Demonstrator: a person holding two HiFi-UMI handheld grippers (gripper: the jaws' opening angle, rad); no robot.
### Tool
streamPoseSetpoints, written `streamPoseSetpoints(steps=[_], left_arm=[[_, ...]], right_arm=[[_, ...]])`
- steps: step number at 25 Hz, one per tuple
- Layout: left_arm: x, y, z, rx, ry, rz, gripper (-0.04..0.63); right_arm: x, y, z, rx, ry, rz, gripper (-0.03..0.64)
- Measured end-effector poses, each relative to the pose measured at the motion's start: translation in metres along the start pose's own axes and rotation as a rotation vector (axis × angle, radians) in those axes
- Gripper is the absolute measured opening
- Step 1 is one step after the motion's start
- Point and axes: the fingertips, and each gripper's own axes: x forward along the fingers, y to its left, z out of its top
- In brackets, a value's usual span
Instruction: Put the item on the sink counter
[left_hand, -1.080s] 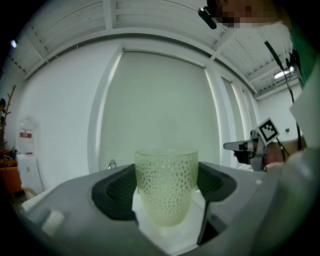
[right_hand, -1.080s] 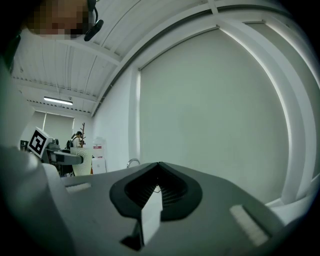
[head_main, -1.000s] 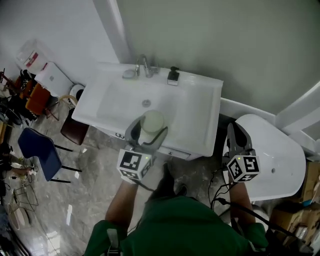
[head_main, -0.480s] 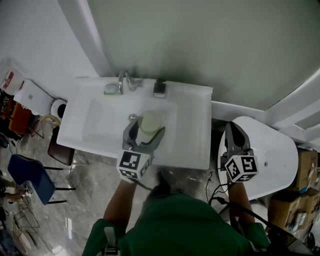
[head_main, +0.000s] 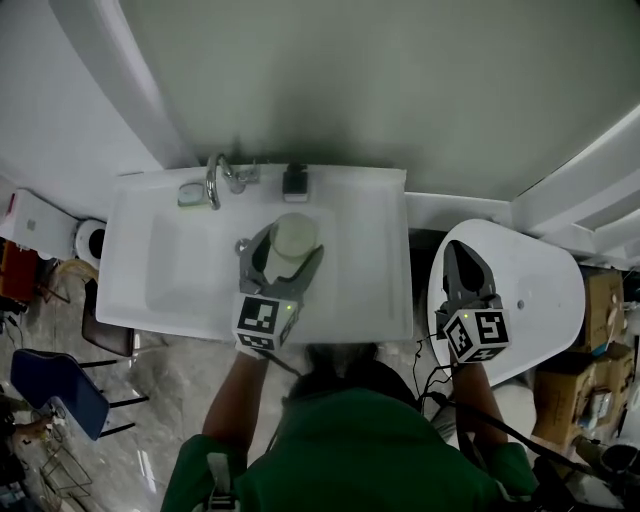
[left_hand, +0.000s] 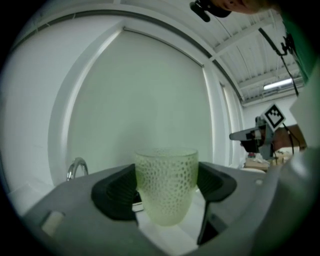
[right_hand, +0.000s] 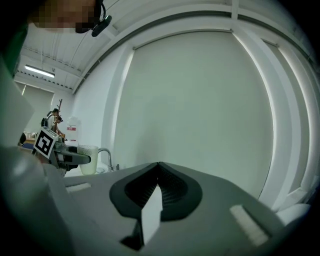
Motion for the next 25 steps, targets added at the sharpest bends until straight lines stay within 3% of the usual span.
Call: streamPoseSetpoints(steps=[6, 14, 25], left_arm=[[0.032, -0.007, -0.006, 0.049, 0.015, -0.013, 0.365], [0.083, -0.006, -0.015, 0.078, 0.037, 0.031, 0.365], [0.16, -0.006, -0.073, 0.093, 0.123, 0.047, 0.365]], right_arm=[[0.024, -0.012, -0.015, 0.035, 0.016, 0.011, -0.003], [0.069, -0.041, -0.019, 0.056, 0.008, 0.083, -0.003], [0.114, -0.082, -0.056, 0.091, 0.071, 0.141, -0.003]])
